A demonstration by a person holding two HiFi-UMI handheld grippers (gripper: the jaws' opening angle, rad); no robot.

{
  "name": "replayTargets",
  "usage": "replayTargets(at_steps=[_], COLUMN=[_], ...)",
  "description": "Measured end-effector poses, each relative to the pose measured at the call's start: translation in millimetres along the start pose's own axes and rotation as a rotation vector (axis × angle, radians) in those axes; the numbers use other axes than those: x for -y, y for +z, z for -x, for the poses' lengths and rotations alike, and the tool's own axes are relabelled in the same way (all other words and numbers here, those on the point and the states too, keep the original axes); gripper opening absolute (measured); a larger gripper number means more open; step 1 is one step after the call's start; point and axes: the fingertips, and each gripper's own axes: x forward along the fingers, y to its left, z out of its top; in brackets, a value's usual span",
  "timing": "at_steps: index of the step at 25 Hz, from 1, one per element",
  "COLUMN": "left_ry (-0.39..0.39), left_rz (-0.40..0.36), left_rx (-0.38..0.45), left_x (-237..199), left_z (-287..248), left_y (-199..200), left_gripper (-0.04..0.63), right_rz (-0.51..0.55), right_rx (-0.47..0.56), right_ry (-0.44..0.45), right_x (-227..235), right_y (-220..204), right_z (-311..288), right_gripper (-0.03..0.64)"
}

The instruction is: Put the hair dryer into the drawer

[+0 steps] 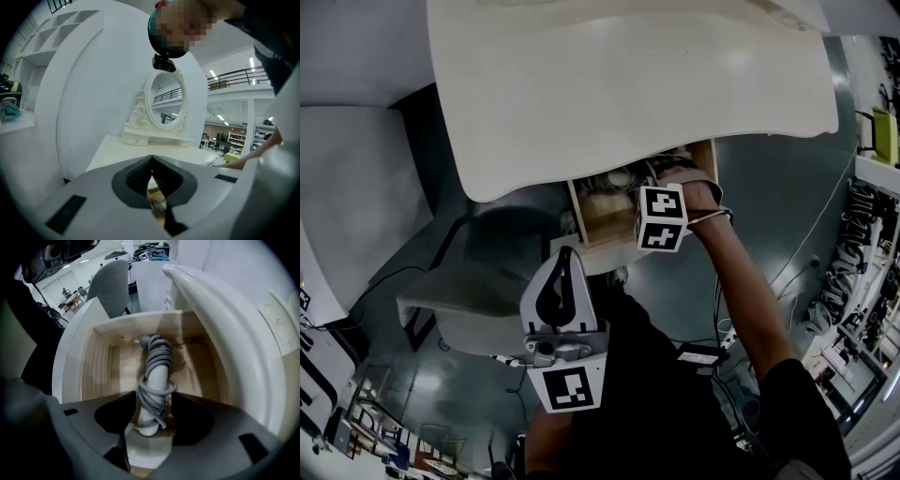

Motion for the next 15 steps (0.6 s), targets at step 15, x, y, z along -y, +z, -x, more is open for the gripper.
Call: replayTargets(at_steps=[15], left_ry=[-0.070], left_rz=[-0.014], left_rx=[0.033], left_x=[5.7], left_z=[3.3], left_y=[35.3], left_gripper=[0.023], right_rz=[-0.180], right_rx=[0.077], right_ry=[-0.028], right_x=[-7.1], right_y=[14.2], right_z=[46.5], right_gripper=[0.213])
